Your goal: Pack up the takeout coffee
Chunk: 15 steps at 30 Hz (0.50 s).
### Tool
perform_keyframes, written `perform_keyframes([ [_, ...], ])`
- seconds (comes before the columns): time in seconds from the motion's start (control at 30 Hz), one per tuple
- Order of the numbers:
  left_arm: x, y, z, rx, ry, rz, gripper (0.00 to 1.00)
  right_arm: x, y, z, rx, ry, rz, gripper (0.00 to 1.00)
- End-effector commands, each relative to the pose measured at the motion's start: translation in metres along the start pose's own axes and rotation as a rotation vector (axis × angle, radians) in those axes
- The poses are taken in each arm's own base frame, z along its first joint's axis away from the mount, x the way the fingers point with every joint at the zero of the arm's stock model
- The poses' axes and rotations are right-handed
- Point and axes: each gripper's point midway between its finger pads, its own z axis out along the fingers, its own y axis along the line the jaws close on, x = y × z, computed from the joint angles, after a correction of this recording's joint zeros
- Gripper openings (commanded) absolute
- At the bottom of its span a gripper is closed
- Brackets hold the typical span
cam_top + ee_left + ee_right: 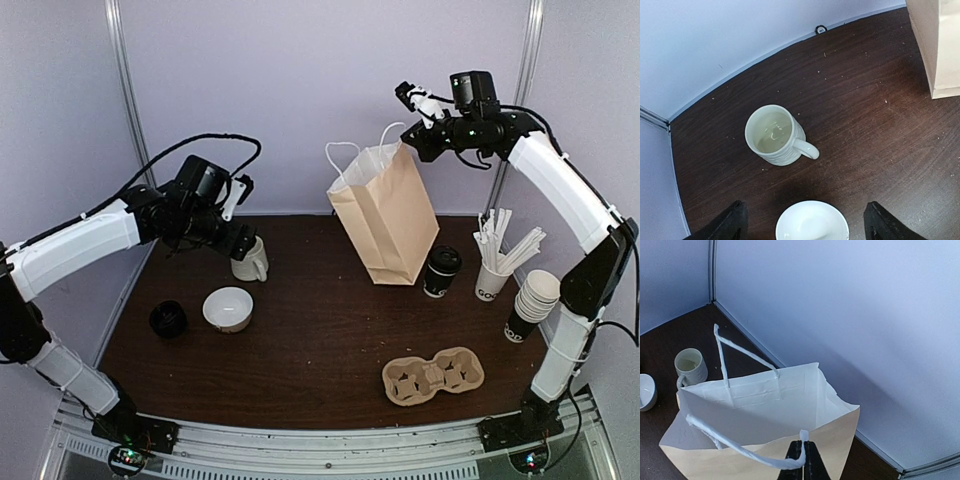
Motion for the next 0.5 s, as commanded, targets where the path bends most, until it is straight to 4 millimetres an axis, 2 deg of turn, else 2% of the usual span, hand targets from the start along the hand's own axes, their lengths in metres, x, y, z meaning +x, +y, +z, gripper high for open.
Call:
perform_keyframes([
  [0.0,-0.017,0.012,-0.032,-0.017,-0.095,-0.041,0.84,-0.034,0.021,-0.024,-0.112,-0.117,0.044,0.0],
  [0.13,-0.018,0.017,-0.049,-0.015,-0.125,-0.031,0.84,-0.03,0.033,-0.019,-0.141,-0.106,0.051,0.0],
  [0.3,-0.017,0.022,-0.068,-0.019,-0.144,-0.026,0.84,-0.039,0.059,-0.018,-0.175,-0.109,0.03,0.0],
  [0.47,-0.02,0.007,-0.076,0.088,-0.155,-0.086,0.83,-0.042,0.094,-0.027,-0.246,-0.11,0.011,0.0],
])
